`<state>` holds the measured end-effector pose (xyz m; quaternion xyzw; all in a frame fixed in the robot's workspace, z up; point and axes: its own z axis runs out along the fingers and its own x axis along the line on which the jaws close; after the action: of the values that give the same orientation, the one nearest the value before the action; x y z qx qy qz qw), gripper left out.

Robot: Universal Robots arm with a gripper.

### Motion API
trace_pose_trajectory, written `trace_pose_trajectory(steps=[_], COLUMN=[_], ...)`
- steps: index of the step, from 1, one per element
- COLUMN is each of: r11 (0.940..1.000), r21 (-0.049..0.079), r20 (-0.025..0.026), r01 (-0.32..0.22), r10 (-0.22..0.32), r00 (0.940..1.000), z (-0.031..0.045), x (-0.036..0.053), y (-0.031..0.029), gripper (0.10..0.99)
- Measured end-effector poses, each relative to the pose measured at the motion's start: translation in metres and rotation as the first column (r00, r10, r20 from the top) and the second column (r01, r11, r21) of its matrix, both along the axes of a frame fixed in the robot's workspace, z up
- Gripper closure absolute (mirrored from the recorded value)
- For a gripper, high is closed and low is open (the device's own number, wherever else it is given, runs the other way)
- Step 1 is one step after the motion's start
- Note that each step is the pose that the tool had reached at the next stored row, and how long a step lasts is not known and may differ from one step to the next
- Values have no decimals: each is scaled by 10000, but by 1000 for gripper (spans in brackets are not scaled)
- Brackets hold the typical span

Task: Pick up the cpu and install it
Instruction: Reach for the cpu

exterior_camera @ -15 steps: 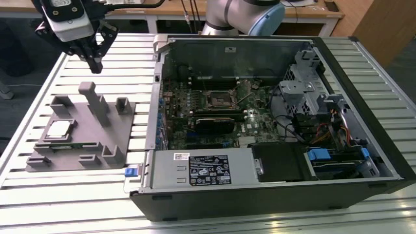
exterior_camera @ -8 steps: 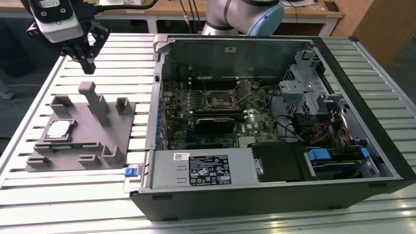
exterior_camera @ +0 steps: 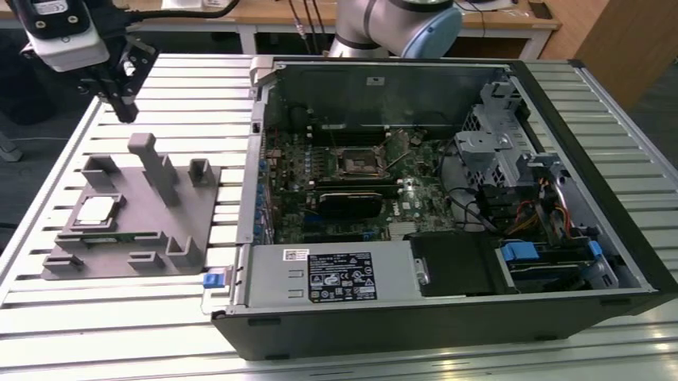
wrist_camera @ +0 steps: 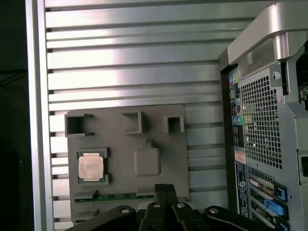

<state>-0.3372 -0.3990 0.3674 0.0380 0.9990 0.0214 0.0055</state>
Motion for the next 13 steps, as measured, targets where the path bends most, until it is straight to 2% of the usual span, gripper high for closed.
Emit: trace_pose_trajectory(steps=[13], r11=[10000], r21=[1], r20=[-5], r01=[1], r10=[-1], r00=[10000], z=[-46], x=[-493], y=[0], gripper=[980])
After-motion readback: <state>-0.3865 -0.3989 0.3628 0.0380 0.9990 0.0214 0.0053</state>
